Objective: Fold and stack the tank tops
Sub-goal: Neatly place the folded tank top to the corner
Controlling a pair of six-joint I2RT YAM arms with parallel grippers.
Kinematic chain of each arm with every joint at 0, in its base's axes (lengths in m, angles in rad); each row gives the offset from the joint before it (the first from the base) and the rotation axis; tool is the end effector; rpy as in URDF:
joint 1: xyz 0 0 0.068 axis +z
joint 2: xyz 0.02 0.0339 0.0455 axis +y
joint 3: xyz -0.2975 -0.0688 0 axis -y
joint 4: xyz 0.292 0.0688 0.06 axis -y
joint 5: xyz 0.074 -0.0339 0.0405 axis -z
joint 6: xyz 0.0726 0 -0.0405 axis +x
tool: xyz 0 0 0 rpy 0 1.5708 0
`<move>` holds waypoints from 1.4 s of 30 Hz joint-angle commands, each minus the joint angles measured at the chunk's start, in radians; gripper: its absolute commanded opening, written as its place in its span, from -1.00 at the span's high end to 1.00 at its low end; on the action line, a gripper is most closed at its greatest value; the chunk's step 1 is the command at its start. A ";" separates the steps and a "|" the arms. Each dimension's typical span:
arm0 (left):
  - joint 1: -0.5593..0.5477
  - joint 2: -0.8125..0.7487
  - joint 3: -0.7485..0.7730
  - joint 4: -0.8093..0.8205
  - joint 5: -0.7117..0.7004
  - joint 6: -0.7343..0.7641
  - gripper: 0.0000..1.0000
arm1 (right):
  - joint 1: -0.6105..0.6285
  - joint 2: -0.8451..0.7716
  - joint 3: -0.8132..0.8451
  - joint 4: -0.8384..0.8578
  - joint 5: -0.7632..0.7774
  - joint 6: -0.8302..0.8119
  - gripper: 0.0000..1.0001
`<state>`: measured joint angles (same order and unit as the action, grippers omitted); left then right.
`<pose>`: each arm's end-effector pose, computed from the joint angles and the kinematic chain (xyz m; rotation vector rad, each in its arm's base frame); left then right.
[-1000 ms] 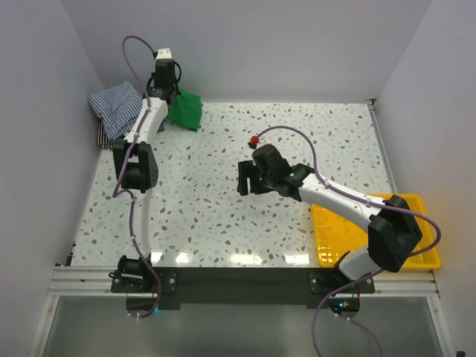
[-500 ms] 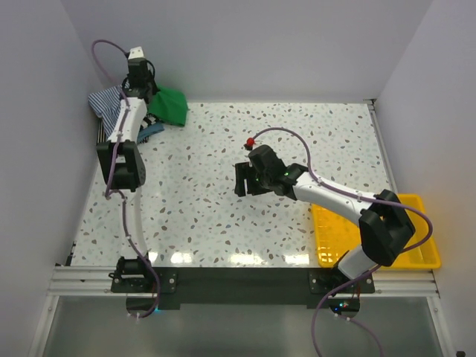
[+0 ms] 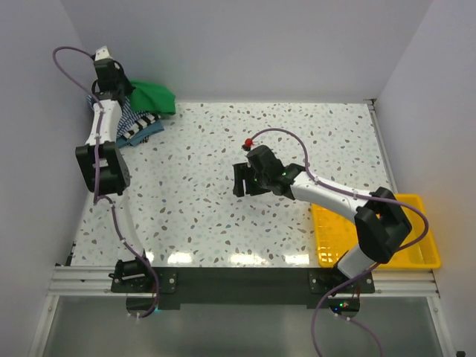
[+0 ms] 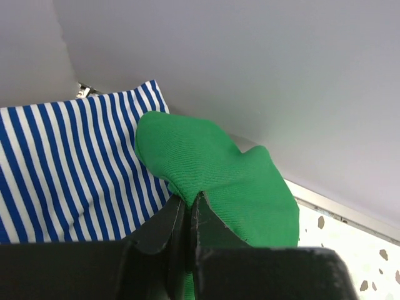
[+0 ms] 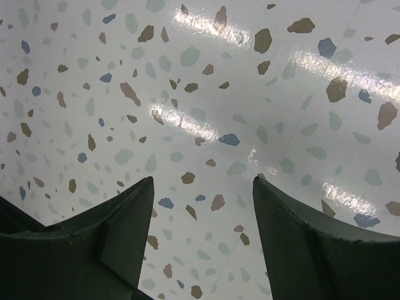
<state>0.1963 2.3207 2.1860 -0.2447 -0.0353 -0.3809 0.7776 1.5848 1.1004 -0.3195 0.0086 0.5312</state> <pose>0.6432 0.1305 0.2972 -0.5776 1.8635 -0.0876 0.2942 0.2888 0.2225 -0.2984 2.4445 0.5963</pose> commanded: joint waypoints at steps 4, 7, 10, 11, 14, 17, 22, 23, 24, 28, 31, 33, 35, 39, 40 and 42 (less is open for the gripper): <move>0.057 -0.113 -0.028 0.117 0.023 -0.027 1.00 | -0.005 0.018 0.018 0.039 -0.007 -0.005 -0.35; 0.075 -0.144 -0.098 0.154 0.015 -0.036 1.00 | -0.005 0.024 0.015 0.043 -0.007 -0.004 -0.35; 0.104 -0.162 -0.164 0.189 0.024 -0.070 1.00 | -0.003 0.033 0.015 0.043 -0.007 -0.005 -0.35; 0.118 -0.167 -0.176 0.193 0.018 -0.079 1.00 | -0.003 0.035 0.015 0.043 -0.007 -0.005 -0.35; 0.129 -0.182 -0.222 0.206 -0.009 -0.084 1.00 | -0.005 0.041 0.013 0.046 -0.007 -0.005 -0.35; 0.146 -0.213 -0.291 0.229 -0.043 -0.105 1.00 | -0.005 0.050 0.013 0.053 -0.029 -0.005 -0.34; 0.163 -0.268 -0.376 0.285 -0.113 -0.147 1.00 | -0.003 0.061 0.015 0.057 -0.036 -0.004 -0.34; 0.163 -0.276 -0.387 0.289 -0.124 -0.148 1.00 | -0.001 0.063 0.016 0.059 -0.038 -0.002 -0.34; 0.164 -0.290 -0.393 0.288 -0.144 -0.148 1.00 | -0.003 0.064 0.018 0.060 -0.041 0.000 -0.34; 0.167 -0.325 -0.445 0.301 -0.231 -0.156 1.00 | -0.003 0.066 0.018 0.059 -0.044 -0.002 -0.33; 0.169 -0.322 -0.433 0.262 -0.279 -0.173 1.00 | -0.003 0.070 0.016 0.059 -0.048 -0.002 -0.33; 0.170 -0.301 -0.422 0.251 -0.278 -0.174 1.00 | -0.003 0.073 0.016 0.059 -0.052 -0.003 -0.33; 0.170 -0.271 -0.365 0.171 -0.282 -0.187 1.00 | -0.003 0.072 0.015 0.057 -0.048 -0.005 -0.33; 0.170 -0.241 -0.342 0.142 -0.267 -0.200 0.25 | -0.003 0.073 0.018 0.053 -0.048 -0.007 -0.33; 0.169 -0.244 -0.351 0.145 -0.265 -0.202 0.16 | -0.003 0.073 0.018 0.053 -0.047 -0.008 -0.34; 0.169 -0.262 -0.359 0.145 -0.267 -0.205 -0.05 | -0.003 0.070 0.016 0.051 -0.047 -0.008 -0.34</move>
<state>0.3511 2.0796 1.7939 -0.1062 -0.2672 -0.5652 0.7776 1.6493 1.1004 -0.2909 -0.0208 0.5312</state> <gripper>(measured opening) 0.493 0.670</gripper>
